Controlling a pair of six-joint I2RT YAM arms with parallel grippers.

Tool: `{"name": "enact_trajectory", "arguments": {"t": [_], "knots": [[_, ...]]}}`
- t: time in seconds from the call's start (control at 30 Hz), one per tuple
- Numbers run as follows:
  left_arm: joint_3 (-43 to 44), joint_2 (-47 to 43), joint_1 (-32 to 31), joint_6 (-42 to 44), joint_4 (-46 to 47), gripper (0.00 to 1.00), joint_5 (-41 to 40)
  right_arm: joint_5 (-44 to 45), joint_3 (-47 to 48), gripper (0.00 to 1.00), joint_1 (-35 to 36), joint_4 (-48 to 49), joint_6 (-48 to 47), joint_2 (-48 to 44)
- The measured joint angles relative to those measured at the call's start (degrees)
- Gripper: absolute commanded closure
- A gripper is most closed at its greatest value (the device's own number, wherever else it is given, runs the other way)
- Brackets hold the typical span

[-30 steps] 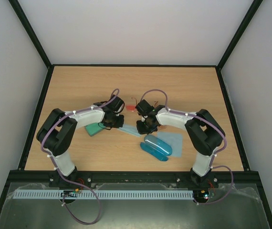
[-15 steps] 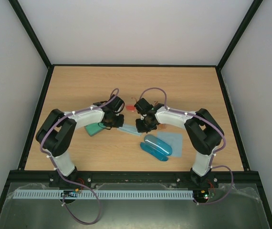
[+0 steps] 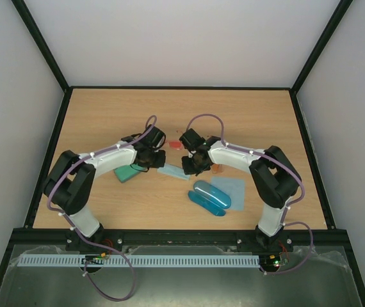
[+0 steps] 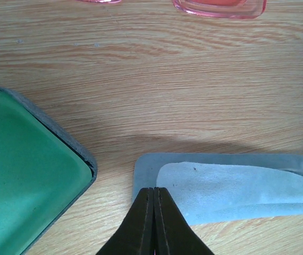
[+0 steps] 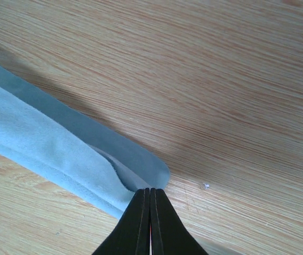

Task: Organize the sunglasses
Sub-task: Adjust the glasses cleaning cloth at the center of the board.

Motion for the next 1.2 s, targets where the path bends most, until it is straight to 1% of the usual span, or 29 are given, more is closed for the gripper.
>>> {"name": "enact_trajectory", "arguments": {"t": [0.43, 0.5, 0.63, 0.77, 0.8, 1.2], "knots": [[-0.1, -0.3, 0.0, -0.8, 0.0, 0.97, -1.0, 1.3, 0.3, 0.99, 0.0, -0.9, -0.4, -1.7], [-0.1, -0.3, 0.0, -0.8, 0.1, 0.95, -1.0, 1.5, 0.4, 0.99, 0.0, -1.1, -0.5, -1.7], [-0.5, -0.3, 0.0, -1.0, 1.0, 0.93, -0.1, 1.9, 0.5, 0.99, -0.1, -1.1, -0.7, -1.7], [-0.7, 0.1, 0.0, -1.0, 2.3, 0.86, 1.9, 1.9, 0.5, 0.99, -0.3, -1.1, -1.0, -1.7], [-0.7, 0.2, 0.0, -1.1, 2.7, 0.85, 2.2, 1.9, 0.5, 0.99, -0.4, -1.1, -1.1, -1.7], [-0.7, 3.5, -0.8, -0.9, 3.4, 0.85, 1.1, 1.7, 0.4, 0.99, -0.5, -1.0, -1.2, -1.7]]}}
